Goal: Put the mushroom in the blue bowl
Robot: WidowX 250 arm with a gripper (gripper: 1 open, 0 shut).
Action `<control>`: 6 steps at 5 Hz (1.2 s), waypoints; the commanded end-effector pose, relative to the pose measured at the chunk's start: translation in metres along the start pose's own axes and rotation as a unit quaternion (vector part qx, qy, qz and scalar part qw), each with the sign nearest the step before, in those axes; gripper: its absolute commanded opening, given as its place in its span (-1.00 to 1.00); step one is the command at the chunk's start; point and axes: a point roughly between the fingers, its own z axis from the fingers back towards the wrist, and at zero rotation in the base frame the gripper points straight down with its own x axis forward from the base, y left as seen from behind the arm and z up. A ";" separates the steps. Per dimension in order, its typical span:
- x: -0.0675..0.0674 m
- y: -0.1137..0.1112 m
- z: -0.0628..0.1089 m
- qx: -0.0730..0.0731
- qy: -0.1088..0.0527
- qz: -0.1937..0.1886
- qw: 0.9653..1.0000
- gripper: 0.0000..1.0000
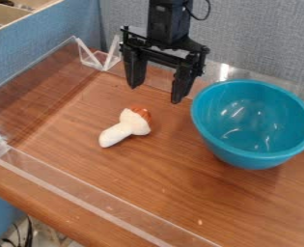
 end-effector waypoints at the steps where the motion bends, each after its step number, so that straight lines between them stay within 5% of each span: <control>1: -0.006 0.015 -0.010 0.012 0.011 -0.103 0.995 1.00; 2: -0.010 0.033 -0.035 0.021 0.028 -0.188 0.982 1.00; 4: -0.003 0.066 -0.079 0.020 0.044 -0.199 0.979 1.00; 5: -0.003 0.066 -0.086 0.020 0.050 -0.218 0.974 1.00; 6: -0.005 0.066 -0.088 0.020 0.052 -0.234 0.971 -1.00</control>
